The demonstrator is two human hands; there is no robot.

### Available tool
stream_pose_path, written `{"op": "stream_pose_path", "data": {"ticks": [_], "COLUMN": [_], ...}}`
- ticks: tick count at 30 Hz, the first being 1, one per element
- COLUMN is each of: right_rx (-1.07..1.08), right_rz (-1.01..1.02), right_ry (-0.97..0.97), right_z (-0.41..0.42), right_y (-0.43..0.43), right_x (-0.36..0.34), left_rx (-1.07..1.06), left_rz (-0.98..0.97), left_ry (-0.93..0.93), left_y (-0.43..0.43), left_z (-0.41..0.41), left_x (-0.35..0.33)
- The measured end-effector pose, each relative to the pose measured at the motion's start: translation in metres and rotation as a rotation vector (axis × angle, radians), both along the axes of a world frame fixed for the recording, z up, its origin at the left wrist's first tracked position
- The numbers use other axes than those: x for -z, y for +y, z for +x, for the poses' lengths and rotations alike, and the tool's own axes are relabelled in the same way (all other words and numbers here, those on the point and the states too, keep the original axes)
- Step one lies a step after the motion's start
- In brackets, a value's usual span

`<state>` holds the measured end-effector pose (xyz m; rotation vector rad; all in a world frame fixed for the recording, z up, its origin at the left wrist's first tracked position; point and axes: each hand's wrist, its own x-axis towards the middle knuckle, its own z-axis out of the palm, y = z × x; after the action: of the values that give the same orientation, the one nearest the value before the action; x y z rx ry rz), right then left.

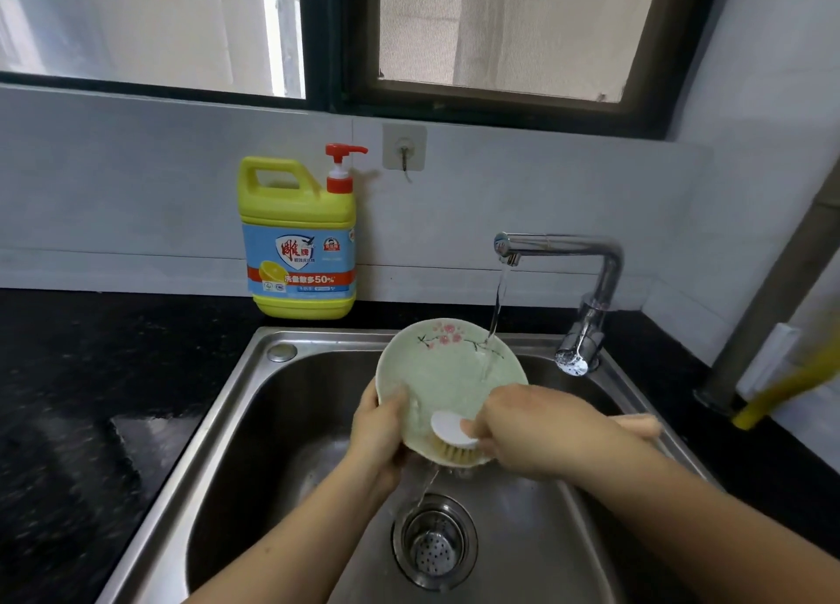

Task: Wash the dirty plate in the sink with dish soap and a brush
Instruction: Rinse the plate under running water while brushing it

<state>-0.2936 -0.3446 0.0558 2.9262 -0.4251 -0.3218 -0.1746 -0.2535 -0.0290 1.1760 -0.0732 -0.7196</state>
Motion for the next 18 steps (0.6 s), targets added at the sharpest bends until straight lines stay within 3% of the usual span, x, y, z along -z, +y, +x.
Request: {"op": "stream_pose_path", "data": {"ticks": [5, 13, 18], "right_rx": [0.119, -0.011, 0.093], "right_rz": [-0.227, -0.004, -0.18], "right_ry": [0.055, 0.004, 0.038], "right_z": [-0.008, -0.009, -0.004], "right_y": [-0.017, 0.001, -0.02], "right_x": [0.0, 0.017, 0.012], "left_rx": [0.03, 0.046, 0.055], "left_rz": [0.048, 0.096, 0.097], "left_ry": [-0.022, -0.02, -0.026], "left_y": [-0.003, -0.002, -0.001], "left_z": [-0.002, -0.004, -0.003], "left_x": [0.004, 0.001, -0.001]}}
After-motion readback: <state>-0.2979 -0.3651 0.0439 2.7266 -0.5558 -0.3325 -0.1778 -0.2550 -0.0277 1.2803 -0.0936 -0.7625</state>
